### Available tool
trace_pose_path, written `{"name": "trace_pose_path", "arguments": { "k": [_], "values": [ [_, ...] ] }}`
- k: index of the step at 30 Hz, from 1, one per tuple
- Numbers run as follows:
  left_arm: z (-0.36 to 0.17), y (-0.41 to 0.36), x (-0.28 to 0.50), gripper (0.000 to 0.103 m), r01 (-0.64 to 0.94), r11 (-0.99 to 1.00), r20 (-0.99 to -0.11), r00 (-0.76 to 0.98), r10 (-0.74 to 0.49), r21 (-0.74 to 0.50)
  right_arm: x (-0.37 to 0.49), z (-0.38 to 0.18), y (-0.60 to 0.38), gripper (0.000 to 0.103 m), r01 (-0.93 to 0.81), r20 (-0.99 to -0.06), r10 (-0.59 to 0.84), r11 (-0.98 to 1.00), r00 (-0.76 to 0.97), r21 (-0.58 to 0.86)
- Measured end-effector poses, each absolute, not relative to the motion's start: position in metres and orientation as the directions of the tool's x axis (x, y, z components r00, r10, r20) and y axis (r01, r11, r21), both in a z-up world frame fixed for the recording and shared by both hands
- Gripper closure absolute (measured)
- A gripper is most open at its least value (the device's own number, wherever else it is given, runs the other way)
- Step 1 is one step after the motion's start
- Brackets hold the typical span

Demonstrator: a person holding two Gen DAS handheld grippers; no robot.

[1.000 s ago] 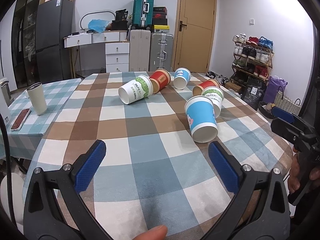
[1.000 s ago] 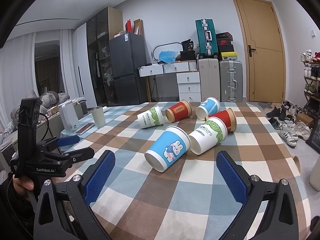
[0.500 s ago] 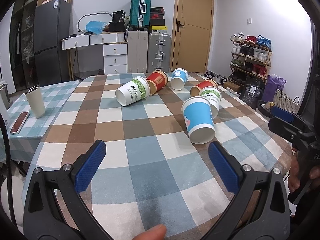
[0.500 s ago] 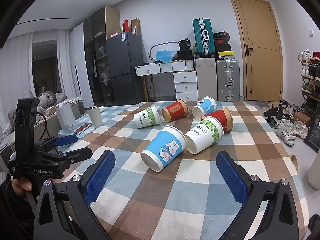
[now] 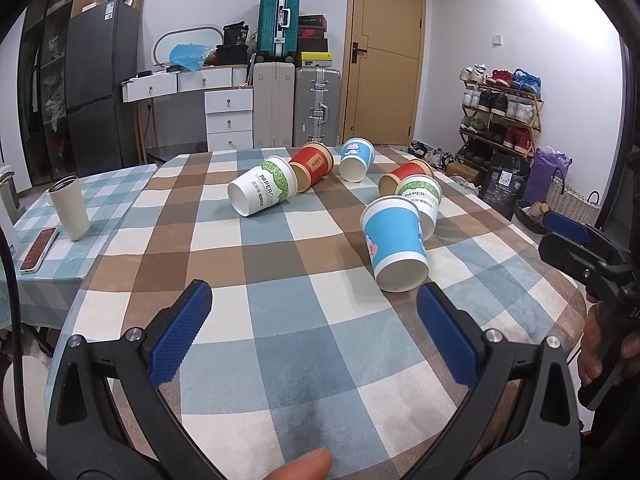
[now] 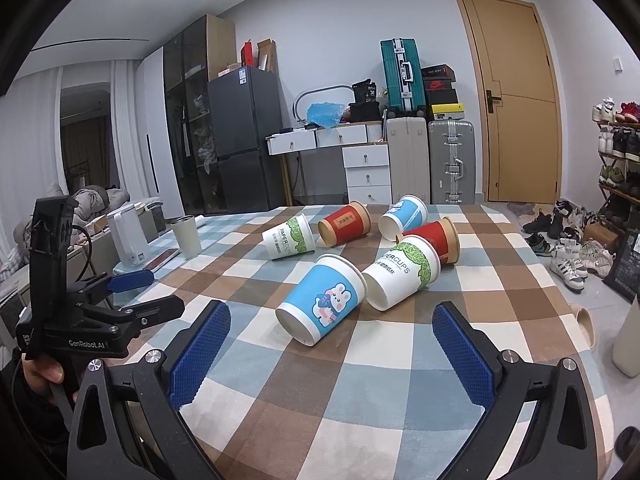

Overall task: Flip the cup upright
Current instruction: 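Move the left tool toward the blue bunny cup lying on its side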

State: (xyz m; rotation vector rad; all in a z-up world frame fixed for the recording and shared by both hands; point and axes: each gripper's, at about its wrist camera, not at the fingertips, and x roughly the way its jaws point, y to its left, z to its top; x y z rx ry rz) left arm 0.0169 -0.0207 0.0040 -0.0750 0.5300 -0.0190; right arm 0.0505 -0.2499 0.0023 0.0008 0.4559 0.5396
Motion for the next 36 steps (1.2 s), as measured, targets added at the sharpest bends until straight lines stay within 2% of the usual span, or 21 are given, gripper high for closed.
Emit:
{"name": "trace_pose_path", "arguments": {
  "k": [22,36],
  "values": [
    [0.01,-0.029,0.027,0.001,0.018,0.998,-0.499,0.865,-0.047,-0.061,0.058,-0.001,-0.259,0.0,-0.455,-0.426,0.462,0.882,0.778,0.125],
    [0.004,-0.054,0.075,0.001,0.068,0.996,-0.545,0.834,-0.089,-0.059,0.071,-0.012,-0.266,0.0,-0.392,-0.486,0.396,0.913,0.779,0.116]
  ]
}}
